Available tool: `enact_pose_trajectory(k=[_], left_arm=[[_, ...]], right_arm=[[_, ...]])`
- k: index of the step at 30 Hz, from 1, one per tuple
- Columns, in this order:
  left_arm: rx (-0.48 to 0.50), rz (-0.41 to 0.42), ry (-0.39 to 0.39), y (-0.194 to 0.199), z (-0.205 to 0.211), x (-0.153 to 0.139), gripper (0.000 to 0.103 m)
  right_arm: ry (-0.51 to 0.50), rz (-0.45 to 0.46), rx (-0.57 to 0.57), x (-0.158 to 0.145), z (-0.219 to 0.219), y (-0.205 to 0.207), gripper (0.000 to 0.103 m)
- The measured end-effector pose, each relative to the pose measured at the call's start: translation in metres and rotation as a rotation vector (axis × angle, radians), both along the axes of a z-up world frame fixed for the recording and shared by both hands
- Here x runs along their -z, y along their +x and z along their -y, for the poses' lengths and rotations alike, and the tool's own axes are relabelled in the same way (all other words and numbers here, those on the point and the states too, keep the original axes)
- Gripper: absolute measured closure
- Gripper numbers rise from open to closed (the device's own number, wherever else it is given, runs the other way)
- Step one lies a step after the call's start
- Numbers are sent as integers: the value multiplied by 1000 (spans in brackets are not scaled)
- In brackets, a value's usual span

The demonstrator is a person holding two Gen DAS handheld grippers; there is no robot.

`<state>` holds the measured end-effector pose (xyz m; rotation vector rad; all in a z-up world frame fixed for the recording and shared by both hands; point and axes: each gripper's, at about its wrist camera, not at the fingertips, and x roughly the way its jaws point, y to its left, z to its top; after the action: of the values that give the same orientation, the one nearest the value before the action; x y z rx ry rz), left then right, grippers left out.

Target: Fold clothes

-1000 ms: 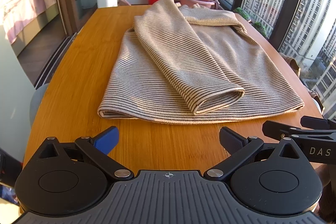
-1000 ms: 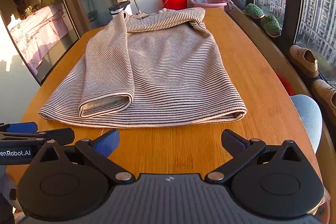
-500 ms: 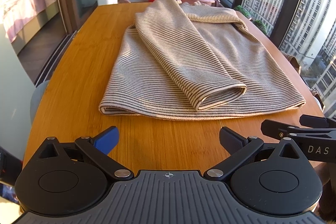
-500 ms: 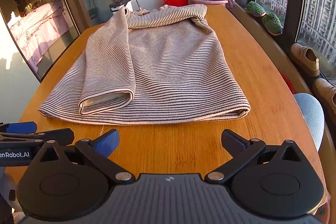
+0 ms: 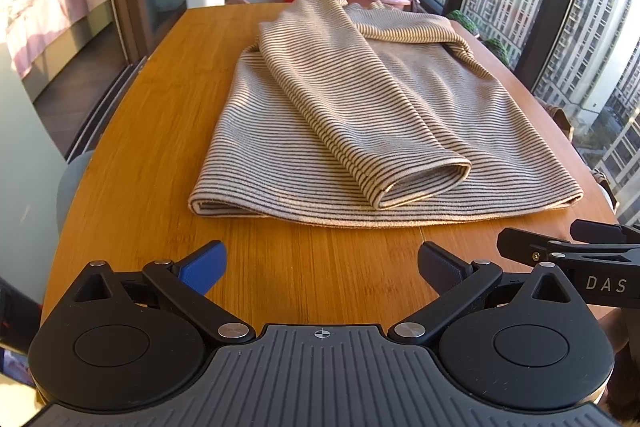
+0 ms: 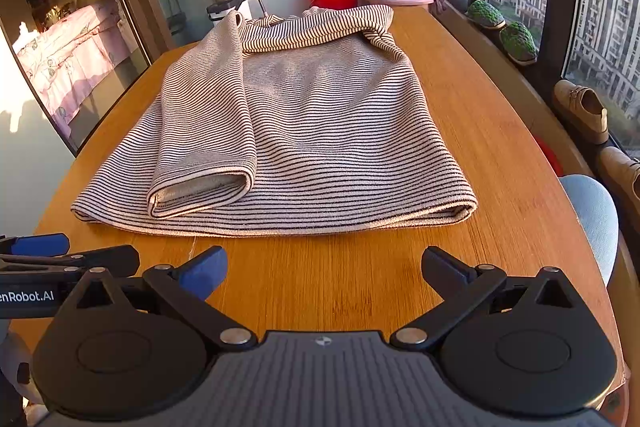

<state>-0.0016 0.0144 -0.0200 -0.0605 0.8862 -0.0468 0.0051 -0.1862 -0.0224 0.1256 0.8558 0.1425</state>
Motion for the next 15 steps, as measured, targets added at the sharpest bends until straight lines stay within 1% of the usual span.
enact_pose_trajectory(k=[15], left_arm=[[6,-4,2,-1,0,1,0]], right_arm=[[4,-15,7,3,0,1,0]])
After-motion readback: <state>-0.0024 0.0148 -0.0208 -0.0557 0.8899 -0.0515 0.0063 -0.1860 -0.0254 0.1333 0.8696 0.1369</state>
